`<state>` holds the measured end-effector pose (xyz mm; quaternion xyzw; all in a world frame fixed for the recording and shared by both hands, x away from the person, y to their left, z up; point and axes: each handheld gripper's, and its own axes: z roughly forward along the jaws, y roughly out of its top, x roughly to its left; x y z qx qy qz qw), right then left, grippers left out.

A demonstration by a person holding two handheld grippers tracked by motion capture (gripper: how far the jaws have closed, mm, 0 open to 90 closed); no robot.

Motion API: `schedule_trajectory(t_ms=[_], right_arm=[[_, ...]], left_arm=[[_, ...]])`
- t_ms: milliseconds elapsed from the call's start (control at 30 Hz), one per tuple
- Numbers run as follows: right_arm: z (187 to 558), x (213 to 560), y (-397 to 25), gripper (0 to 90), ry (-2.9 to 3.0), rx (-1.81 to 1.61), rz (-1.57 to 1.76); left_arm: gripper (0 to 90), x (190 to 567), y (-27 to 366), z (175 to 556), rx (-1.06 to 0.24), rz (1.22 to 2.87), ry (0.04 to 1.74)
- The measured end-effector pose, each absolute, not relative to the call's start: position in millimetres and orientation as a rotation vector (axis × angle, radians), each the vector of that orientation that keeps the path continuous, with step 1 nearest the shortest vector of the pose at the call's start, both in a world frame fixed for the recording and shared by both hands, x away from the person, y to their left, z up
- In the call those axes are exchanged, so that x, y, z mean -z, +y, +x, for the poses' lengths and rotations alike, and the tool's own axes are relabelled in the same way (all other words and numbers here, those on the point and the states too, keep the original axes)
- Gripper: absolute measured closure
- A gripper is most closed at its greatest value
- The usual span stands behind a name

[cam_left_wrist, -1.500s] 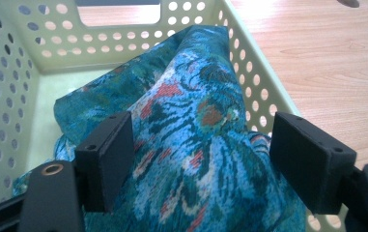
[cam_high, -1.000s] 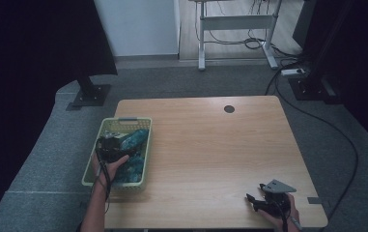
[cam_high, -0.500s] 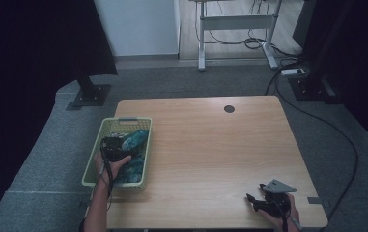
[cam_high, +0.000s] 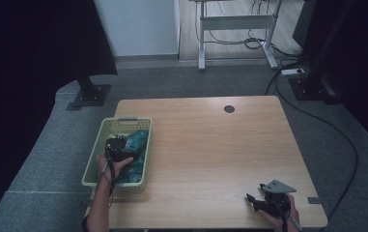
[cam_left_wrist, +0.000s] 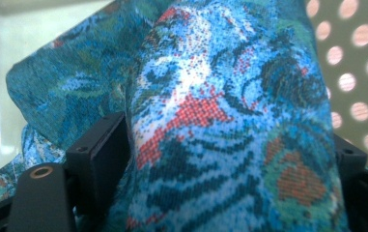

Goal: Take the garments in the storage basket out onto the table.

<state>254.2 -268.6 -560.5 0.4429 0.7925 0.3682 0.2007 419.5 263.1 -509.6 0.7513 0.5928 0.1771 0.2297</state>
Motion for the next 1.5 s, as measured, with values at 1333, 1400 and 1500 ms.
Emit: schedule_trajectory(t_ms=[1333, 1400, 1500], right_arm=[[250, 562, -269, 30.8, 2.198, -1.050, 1.231], [250, 562, -269, 30.8, 2.198, -1.050, 1.231], [250, 562, -269, 30.8, 2.198, -1.049, 1.231]], left_arm=[[68.2, 520, 269, 422, -0.497, 2.086, 1.666], [70.4, 520, 270, 421, -0.478, 2.077, 1.662], [72.2, 520, 271, 422, -0.448, 2.068, 1.661]])
